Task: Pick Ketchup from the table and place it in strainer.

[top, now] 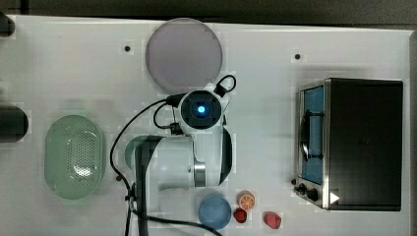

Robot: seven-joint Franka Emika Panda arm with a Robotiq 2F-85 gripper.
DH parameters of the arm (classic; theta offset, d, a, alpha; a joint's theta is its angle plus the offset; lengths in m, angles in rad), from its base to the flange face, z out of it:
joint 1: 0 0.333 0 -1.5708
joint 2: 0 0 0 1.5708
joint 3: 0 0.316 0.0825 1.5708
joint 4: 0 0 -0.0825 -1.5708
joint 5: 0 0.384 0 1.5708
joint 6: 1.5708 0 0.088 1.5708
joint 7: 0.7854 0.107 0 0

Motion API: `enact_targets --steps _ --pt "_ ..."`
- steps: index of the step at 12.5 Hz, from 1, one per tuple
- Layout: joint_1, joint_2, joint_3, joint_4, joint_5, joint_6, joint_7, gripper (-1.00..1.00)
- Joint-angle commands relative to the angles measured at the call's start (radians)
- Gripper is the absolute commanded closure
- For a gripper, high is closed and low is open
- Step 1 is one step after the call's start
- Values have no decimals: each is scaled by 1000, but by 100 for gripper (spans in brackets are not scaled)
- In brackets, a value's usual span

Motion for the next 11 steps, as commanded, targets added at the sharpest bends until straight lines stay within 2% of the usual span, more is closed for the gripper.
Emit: enact_targets --steps 1,10,11 --pt "3 51 3 -1 -2 56 -63 -100" --pt "5 258 -3 -3 -6 250 -62 -100" --pt "5 270 -2 -3 -6 252 -63 -93"
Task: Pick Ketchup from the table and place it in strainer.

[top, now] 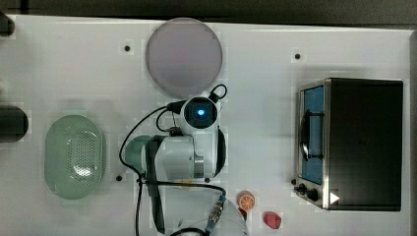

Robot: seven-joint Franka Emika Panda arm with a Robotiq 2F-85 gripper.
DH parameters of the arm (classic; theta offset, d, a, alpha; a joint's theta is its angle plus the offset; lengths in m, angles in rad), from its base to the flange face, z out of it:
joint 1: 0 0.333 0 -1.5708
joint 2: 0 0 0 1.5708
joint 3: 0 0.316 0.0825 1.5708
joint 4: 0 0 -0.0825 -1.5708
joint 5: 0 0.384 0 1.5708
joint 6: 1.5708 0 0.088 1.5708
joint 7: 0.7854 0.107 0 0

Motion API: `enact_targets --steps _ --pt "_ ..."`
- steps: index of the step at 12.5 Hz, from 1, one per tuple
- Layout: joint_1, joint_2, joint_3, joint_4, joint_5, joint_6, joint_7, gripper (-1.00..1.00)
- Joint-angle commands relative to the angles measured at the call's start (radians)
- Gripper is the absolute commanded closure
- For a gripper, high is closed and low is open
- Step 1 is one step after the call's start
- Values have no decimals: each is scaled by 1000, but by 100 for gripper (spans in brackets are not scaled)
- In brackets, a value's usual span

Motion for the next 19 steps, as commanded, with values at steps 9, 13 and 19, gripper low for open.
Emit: enact_targets --steps 9,13,19 --pt "0 -178 1 42 -2 -102 -21 -21" --pt "7 -384 51 141 0 -432 -14 -21" --pt "46 -431 247 220 5 -557 359 -21"
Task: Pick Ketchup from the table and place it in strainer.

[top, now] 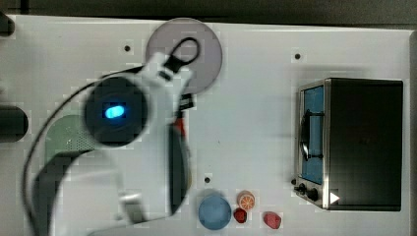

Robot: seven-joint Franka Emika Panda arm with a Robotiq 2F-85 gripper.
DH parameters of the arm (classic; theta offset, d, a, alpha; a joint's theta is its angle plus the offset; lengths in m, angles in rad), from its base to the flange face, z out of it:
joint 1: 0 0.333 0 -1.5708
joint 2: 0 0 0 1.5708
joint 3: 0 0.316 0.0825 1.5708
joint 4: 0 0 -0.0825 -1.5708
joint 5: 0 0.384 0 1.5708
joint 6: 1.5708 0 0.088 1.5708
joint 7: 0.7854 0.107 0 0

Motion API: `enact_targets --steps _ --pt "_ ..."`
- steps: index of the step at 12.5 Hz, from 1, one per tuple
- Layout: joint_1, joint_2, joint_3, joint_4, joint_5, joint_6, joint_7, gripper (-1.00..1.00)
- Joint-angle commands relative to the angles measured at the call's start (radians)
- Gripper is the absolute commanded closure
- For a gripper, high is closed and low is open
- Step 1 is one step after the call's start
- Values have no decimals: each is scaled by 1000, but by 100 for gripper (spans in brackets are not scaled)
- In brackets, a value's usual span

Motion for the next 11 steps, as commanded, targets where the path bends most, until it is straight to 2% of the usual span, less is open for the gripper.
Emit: enact_targets --steps 1,4,7,11 --pt "61 76 136 -27 2 -19 349 -21" --pt "76 148 260 -19 4 40 592 -21" --pt "90 260 352 -19 -1 184 782 -21" --pt "133 418 375 -20 -57 325 875 -21"
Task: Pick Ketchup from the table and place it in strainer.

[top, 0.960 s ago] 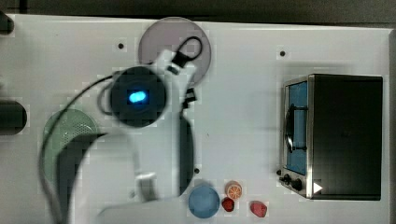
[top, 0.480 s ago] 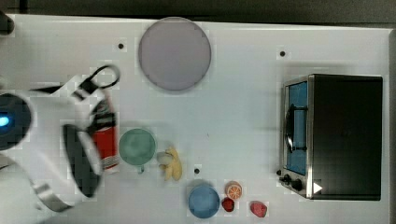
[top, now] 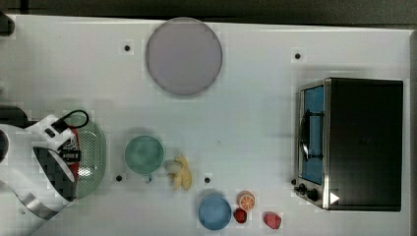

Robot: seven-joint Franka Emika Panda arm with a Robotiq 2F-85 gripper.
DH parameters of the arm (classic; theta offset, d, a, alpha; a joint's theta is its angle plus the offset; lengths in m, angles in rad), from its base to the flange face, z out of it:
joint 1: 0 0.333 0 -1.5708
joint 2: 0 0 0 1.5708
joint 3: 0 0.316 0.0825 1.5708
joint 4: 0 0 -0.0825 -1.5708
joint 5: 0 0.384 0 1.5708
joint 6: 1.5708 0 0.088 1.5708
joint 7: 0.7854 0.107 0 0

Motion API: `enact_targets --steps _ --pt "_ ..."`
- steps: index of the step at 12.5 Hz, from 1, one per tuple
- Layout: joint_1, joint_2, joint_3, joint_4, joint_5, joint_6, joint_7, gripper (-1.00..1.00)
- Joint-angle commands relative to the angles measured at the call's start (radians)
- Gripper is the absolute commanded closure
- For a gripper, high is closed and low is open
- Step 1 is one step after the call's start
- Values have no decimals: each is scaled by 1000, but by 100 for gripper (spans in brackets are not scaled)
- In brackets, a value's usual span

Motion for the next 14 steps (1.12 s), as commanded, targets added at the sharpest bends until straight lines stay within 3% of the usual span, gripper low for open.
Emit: enact_targets --steps 1,4,7,11,14 --pt "18 61 -16 9 -39 98 126 -21" --pt "27 157 -34 9 -102 159 126 -30" --pt "26 191 -46 20 -135 220 130 -95" --pt "3 65 -46 55 -122 156 282 -100" --pt "-69 -85 -55 78 -122 6 293 -100"
